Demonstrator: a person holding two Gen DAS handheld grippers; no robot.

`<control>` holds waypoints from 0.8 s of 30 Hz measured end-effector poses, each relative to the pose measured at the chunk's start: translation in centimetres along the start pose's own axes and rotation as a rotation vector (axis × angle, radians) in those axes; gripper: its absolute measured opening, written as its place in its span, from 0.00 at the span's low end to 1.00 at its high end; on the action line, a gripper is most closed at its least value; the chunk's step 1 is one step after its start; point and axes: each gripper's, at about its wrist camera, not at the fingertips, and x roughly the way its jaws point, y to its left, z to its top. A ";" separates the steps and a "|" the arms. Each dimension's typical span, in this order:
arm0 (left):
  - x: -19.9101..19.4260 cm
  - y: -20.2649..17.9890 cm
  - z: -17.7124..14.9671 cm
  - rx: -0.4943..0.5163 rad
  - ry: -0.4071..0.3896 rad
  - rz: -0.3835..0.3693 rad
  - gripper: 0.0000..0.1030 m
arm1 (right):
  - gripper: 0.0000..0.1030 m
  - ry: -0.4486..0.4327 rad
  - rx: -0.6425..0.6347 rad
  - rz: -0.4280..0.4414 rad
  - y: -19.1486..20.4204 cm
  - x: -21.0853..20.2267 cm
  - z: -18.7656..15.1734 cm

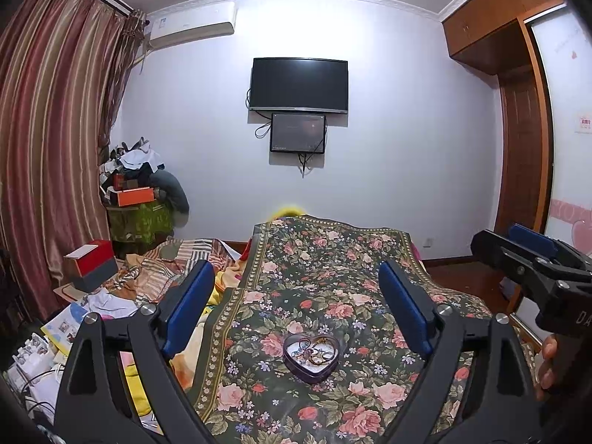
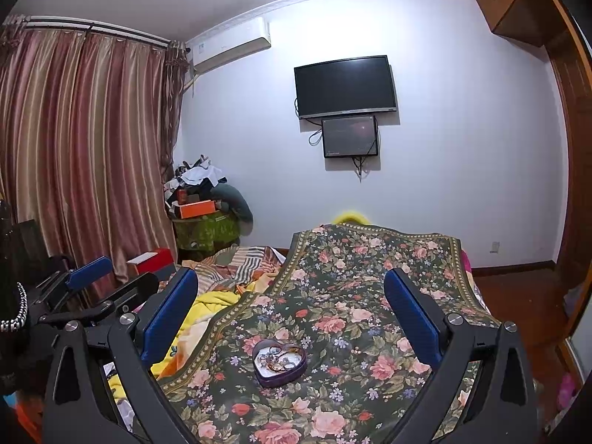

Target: Organize jewelry

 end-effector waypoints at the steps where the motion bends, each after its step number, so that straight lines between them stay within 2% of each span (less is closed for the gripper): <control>1: 0.0 0.0 0.0 -0.001 0.001 0.000 0.87 | 0.97 0.003 0.003 0.001 -0.1 0.1 0.1; 9: 0.0 0.3 0.1 -0.016 -0.016 0.016 1.00 | 0.97 0.007 0.007 0.000 -0.2 0.1 0.0; 24: 0.5 0.6 -0.2 -0.032 0.005 0.001 1.00 | 0.97 0.015 0.012 0.001 -0.3 0.2 -0.1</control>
